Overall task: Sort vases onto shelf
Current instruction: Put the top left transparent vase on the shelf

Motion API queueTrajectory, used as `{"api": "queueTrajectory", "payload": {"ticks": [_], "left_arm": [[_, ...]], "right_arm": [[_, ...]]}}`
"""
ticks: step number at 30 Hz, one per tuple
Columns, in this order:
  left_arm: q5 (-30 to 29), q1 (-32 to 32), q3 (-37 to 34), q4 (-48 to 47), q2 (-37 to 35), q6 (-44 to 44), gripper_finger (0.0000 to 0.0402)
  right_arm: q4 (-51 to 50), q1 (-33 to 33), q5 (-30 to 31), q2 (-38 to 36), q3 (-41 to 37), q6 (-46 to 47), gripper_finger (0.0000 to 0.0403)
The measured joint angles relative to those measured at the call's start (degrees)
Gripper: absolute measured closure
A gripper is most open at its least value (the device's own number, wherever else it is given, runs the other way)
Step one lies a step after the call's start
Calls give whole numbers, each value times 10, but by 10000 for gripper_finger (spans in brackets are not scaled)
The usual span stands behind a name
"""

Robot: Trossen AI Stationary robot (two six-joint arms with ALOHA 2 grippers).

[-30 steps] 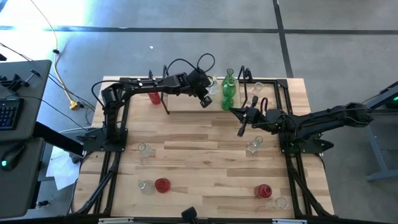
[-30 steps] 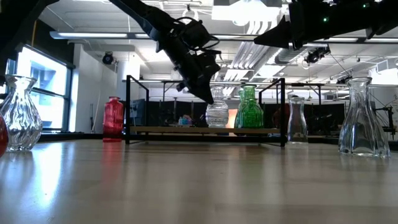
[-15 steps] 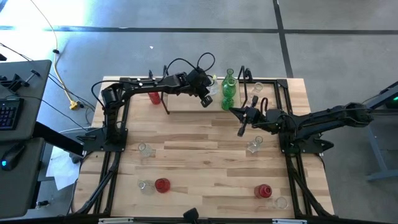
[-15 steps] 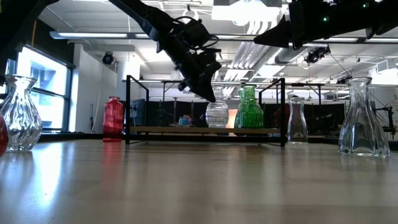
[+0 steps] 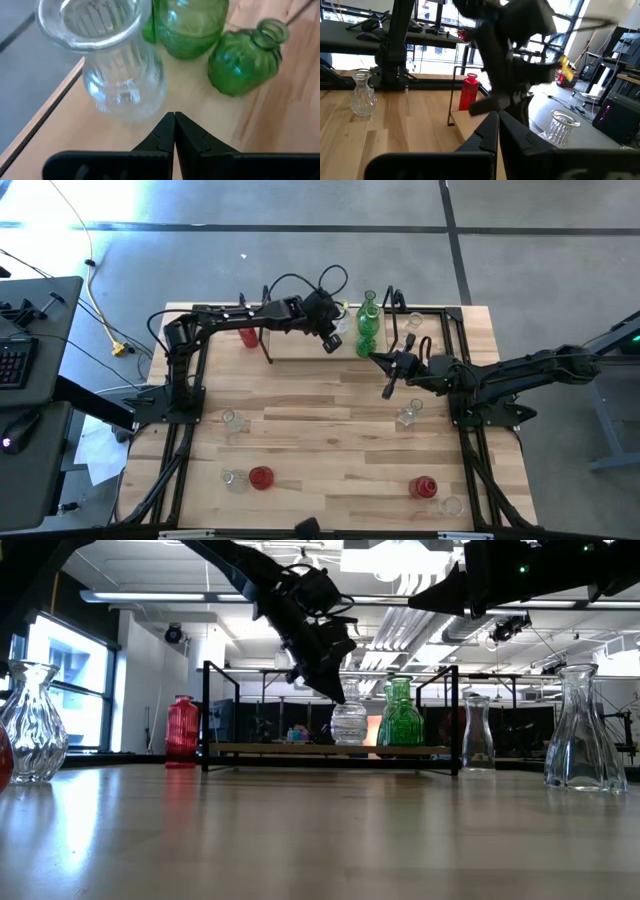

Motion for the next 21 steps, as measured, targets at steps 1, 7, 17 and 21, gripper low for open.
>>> {"api": "queueTrajectory", "payload": {"ticks": [1,7,17,21], "left_arm": [[-8,-4,20,-23,0,5,401],[-32,-49,111,-157,-1,28,401],[-24,-53,132,-174,57,-4,402],[-24,-32,166,-193,92,-9,402]], "right_arm": [[0,0,0,0,0,-2,402],[0,0,0,0,0,-4,402],[1,0,-4,0,0,-5,402],[5,2,-7,0,0,-4,402]]}}
